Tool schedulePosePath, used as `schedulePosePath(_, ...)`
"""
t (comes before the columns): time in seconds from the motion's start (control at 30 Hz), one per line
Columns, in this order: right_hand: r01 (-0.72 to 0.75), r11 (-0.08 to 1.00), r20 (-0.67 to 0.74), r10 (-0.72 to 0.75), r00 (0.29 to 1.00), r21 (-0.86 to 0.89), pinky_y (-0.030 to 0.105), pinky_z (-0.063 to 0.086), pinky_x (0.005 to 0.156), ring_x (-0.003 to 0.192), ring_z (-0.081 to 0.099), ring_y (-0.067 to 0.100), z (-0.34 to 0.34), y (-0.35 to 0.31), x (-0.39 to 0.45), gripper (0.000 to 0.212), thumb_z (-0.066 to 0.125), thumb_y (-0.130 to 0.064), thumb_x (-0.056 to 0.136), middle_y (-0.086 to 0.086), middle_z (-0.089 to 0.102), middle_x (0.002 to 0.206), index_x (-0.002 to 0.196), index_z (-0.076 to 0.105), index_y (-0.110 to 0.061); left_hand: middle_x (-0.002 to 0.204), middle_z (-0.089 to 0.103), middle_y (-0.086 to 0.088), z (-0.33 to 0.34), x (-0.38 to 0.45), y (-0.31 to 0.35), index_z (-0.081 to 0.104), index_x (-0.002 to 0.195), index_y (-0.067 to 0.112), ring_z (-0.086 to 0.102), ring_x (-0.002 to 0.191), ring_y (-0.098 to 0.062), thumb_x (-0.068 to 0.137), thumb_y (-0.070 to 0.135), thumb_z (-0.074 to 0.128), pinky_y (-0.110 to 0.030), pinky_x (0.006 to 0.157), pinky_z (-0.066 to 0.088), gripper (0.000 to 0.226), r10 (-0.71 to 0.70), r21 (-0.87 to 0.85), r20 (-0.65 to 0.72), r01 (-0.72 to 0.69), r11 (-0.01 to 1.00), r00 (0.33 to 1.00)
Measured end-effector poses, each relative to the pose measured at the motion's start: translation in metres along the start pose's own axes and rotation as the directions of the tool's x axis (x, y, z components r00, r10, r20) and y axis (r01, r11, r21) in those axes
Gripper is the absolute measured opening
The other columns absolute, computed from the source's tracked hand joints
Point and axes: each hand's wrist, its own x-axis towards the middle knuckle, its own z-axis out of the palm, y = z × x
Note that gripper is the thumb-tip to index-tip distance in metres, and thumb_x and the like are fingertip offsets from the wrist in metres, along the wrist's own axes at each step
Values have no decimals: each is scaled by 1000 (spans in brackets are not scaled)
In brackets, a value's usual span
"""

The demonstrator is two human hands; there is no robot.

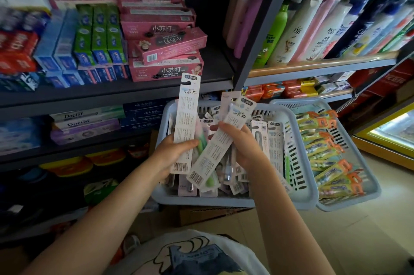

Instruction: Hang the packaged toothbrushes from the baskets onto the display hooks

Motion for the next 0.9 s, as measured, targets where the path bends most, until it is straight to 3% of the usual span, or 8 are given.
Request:
schedulePosePath(0.17, 13, 995, -7, -13, 1000, -101, 44, 61, 84, 87, 72, 23, -6, -8, -7, 14, 65, -14, 97, 7, 76, 93, 107, 61, -6, 117, 69, -2, -10, 0, 3, 62, 128, 16, 65, 106, -19, 93, 14, 70, -38, 91, 55, 37, 43, 42, -85, -39, 998, 995)
schedulePosePath(0.3, 30, 975, 33, -24, 999, -218, 49, 57, 90, 91, 69, 28, -4, -19, -14, 5, 61, -14, 99, 4, 75, 87, 98, 63, -9, 115, 68, 0, -17, -1, 10, 62, 129, 17, 65, 108, -19, 93, 15, 69, -30, 81, 52, 37, 58, 85, -74, -52, 995, 996)
schedulePosePath(0.4, -42, 956, -82, 19, 996, -290, 50, 59, 89, 85, 68, 26, 6, -24, -15, 6, 57, -17, 100, 6, 74, 85, 105, 59, -14, 114, 65, 5, -16, -2, 14, 59, 133, 19, 62, 109, -17, 92, 16, 69, -25, 81, 49, 42, 84, 199, -40, -74, 977, 996)
schedulePosePath(0.53, -92, 932, -173, 32, 984, -351, 33, 55, 64, 67, 60, 18, 26, -26, -10, 11, 46, -16, 103, 9, 60, 84, 96, 53, -12, 127, 63, 4, -1, -5, 19, 50, 145, 26, 61, 107, -14, 94, 20, 67, -28, 86, 48, 54, 122, 337, 17, -120, 934, 992)
schedulePosePath(0.6, -124, 927, -210, 50, 976, -354, 33, 47, 70, 77, 55, 17, 35, -23, -5, 15, 45, -21, 104, 4, 56, 91, 109, 52, -9, 128, 62, 2, 10, -8, 24, 47, 149, 25, 59, 108, -15, 97, 20, 63, -29, 88, 46, 54, 144, 345, 22, -142, 928, 989)
schedulePosePath(0.73, -212, 961, -305, 151, 940, -178, 45, 50, 96, 114, 59, 31, 46, -15, 6, 79, 51, -62, 87, 13, 58, 130, 141, 43, -5, 122, 57, 10, 25, -12, 29, 44, 148, 28, 53, 110, -10, 103, 26, 56, -24, 89, 41, 47, 172, 292, 45, -178, 940, 984)
schedulePosePath(0.8, -245, 966, -320, 207, 925, -82, 48, 55, 94, 112, 62, 33, 45, -14, 11, 100, 50, -79, 77, 15, 60, 130, 144, 42, -5, 118, 59, 13, 29, -12, 28, 50, 142, 30, 57, 112, -10, 102, 33, 58, -21, 84, 43, 42, 170, 267, 87, -187, 945, 982)
schedulePosePath(0.9, -267, 962, -326, 236, 915, -54, 38, 55, 74, 110, 63, 30, 48, -19, 11, 103, 50, -84, 81, 12, 61, 127, 144, 41, -2, 117, 69, 7, 35, -8, 24, 58, 132, 28, 65, 113, -17, 95, 35, 67, -31, 91, 51, 39, 158, 284, 124, -187, 940, 980)
